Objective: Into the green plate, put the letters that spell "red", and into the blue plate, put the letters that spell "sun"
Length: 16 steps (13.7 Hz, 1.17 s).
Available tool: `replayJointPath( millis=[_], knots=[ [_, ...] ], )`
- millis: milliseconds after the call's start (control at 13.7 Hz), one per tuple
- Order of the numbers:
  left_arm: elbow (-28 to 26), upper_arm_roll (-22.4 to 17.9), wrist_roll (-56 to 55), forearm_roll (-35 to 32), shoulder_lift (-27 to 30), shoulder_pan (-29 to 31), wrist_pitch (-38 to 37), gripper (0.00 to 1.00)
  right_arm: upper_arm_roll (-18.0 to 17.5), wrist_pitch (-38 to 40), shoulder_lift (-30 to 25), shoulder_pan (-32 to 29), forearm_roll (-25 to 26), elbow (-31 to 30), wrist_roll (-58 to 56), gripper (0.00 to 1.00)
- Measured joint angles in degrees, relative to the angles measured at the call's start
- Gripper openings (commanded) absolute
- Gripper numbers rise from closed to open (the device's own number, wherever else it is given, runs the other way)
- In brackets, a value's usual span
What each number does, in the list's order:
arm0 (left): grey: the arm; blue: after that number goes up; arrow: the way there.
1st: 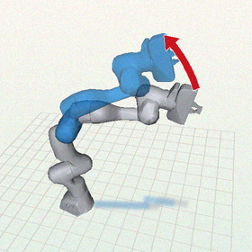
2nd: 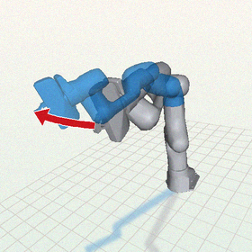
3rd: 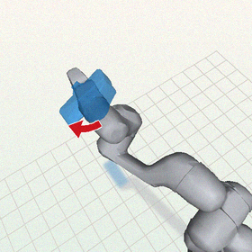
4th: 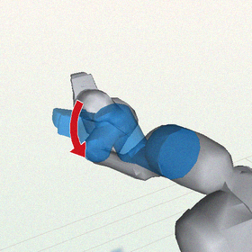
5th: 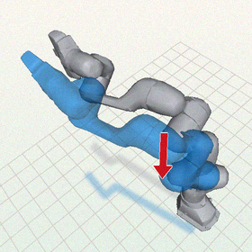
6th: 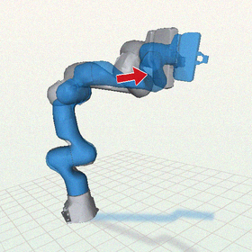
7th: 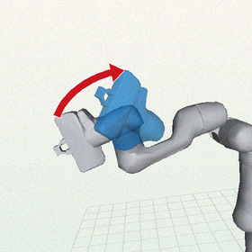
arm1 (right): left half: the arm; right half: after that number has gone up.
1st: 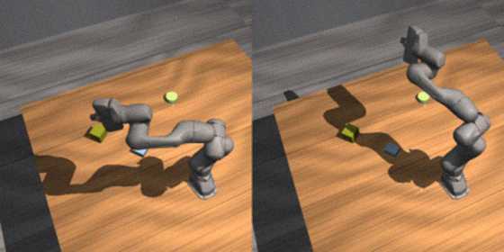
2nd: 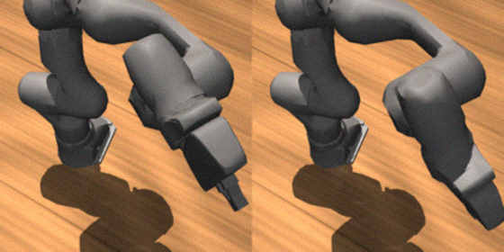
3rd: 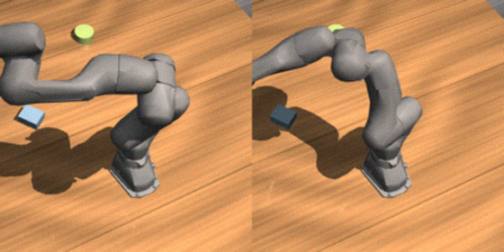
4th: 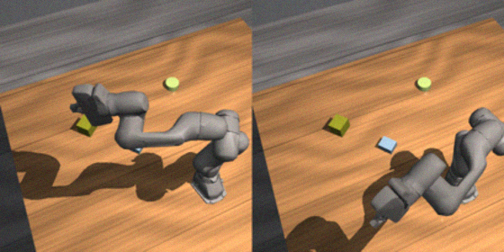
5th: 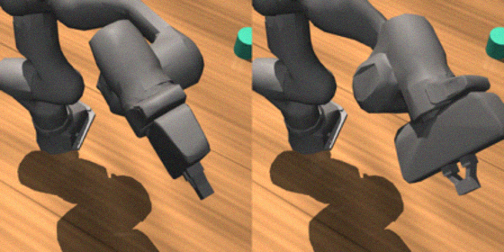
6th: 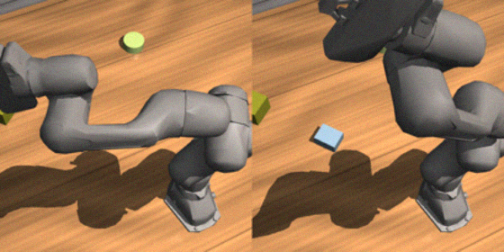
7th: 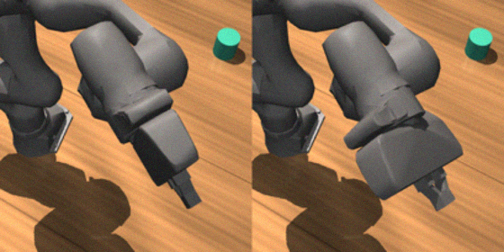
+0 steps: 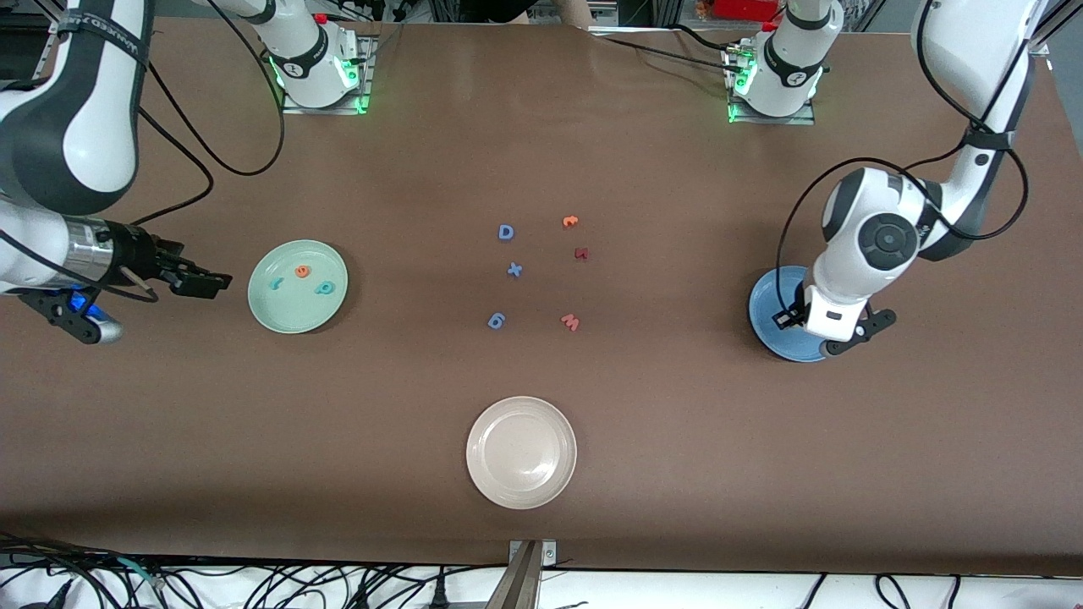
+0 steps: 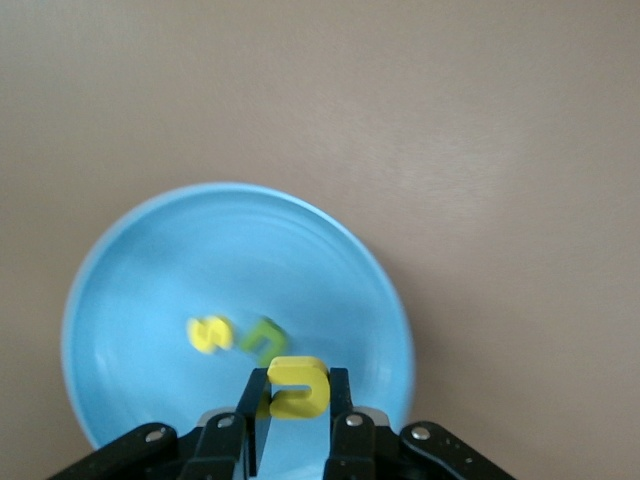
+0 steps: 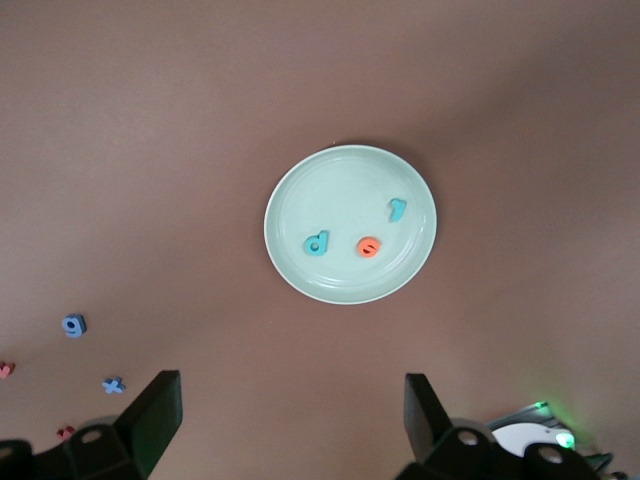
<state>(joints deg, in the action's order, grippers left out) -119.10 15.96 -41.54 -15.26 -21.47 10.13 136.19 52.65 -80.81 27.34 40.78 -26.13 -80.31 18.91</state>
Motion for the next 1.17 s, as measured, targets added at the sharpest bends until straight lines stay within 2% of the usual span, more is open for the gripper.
replayJointPath(
  millis=[73,437,656,729,874,1020,1166],
  knots=[
    [-0.15,-0.45,3.85,0.0,-0.17,0.51,-0.02,1.0,0.1,0.26,-0.02,-0.05,0.0,0.28,-0.78,0.99],
    [-0.3,-1.64,15.59,0.21,-0.37,1.42,-0.17,1.0,0.06,0.38,-0.03,0.0,0.0,0.39,-2.29,0.99],
    [0.19,-2.51,25.38,6.69,2.02,0.7,-5.55,1.0,0.08,0.38,-0.03,-0.03,0.0,0.42,-5.13,0.99],
    [0.42,-4.73,30.64,10.25,3.88,-1.01,-8.77,1.0,0.15,0.38,-0.03,-0.06,0.01,0.42,-6.17,0.99],
    [0.61,-11.87,39.72,15.86,8.5,-6.26,-15.26,1.0,0.17,0.35,-0.03,-0.56,0.01,0.44,-7.09,0.99],
    [0.8,-15.87,43.14,17.12,12.93,-8.93,-20.8,1.0,-2.68,0.33,-0.04,-3.42,0.9,1.68,-7.74,0.99],
    [3.34,-17.46,43.4,17.17,16.55,-10.23,-27.96,1.0,-10.08,0.49,-0.3,-9.24,5.24,4.43,-7.89,0.99]
  ],
)
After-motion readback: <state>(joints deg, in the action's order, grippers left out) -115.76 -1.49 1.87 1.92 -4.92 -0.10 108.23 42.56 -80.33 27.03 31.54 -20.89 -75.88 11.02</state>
